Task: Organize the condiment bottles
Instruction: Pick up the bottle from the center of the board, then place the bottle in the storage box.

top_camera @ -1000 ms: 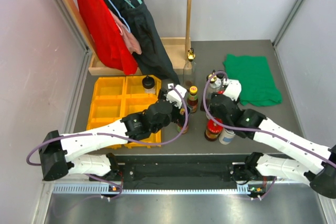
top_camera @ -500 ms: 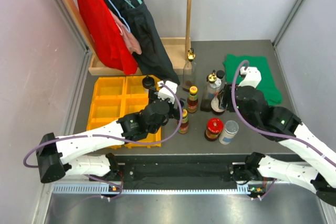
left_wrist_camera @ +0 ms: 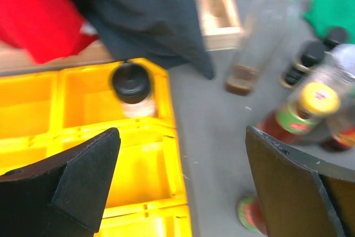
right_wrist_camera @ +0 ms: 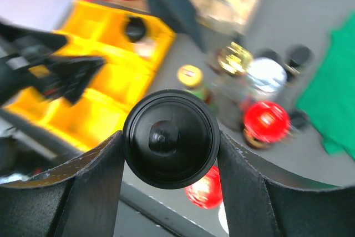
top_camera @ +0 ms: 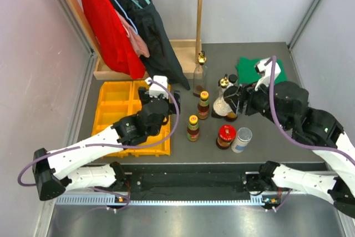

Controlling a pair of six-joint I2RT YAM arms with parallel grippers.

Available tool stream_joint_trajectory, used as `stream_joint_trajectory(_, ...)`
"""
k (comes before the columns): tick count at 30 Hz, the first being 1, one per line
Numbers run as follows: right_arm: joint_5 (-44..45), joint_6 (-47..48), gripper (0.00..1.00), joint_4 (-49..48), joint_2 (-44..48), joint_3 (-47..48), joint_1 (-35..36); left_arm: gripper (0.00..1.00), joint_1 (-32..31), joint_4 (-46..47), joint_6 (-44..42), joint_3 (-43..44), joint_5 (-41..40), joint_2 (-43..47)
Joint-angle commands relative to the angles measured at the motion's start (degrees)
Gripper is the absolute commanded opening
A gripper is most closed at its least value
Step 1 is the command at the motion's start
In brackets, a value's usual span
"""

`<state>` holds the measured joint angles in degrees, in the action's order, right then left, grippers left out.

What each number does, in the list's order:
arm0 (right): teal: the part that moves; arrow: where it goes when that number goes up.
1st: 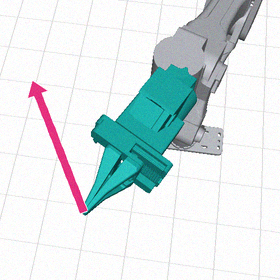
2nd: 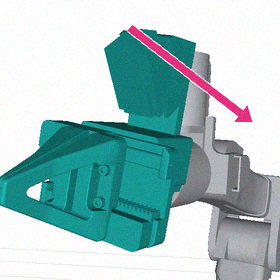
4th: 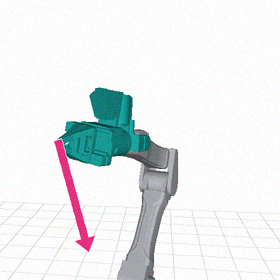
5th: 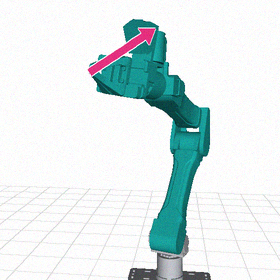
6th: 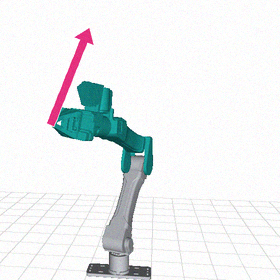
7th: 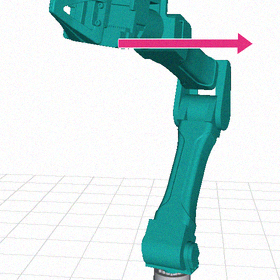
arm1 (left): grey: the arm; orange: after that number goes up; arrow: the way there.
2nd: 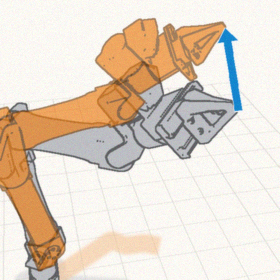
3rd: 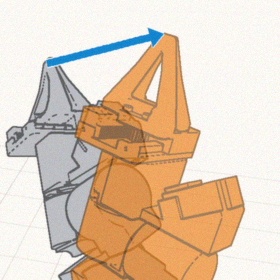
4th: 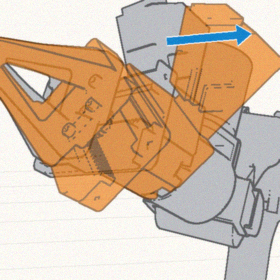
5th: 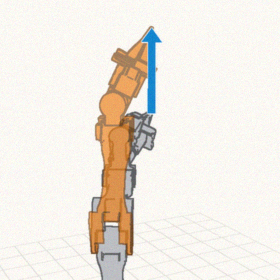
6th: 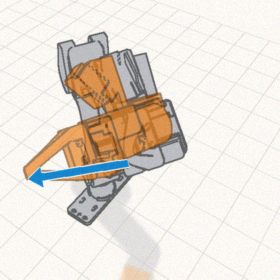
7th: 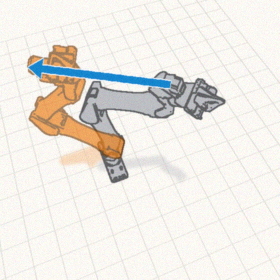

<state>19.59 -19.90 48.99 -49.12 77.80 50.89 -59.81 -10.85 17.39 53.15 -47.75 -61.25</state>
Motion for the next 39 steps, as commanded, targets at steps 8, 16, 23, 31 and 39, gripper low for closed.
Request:
stream_joint_trajectory(8, -18.8, 6.01, 0.0, -16.99, -15.99, 13.16, 0.79, 0.99, 20.76, -19.27, 17.22, 4.95, 4.67, 1.4)
stream_joint_trajectory(16, -24.08, 9.08, 0.0, -21.92, -33.83, 24.4, 1.92, 0.99, 28.95, -27.64, 24.62, 5.48, 1.43, 2.1)
stream_joint_trajectory(23, -23.81, 13.48, 0.0, -24.47, -49.2, 33.81, 3.51, 0.99, 38.54, -31.51, 28.66, 4.51, 5.2, 4.64)
stream_joint_trajectory(31, -26.54, 16.47, 0.0, -32.63, -58.45, 37.69, 3.86, 0.99, 39.86, -33.36, 31.48, 1.17, 5.12, 9.39)
stream_joint_trajectory(39, -26.01, 18.76, 0.0, -36.95, -68.73, 45.23, 4.04, 0.99, 39.95, -33.71, 31.74, -0.23, 5.47, 11.42)
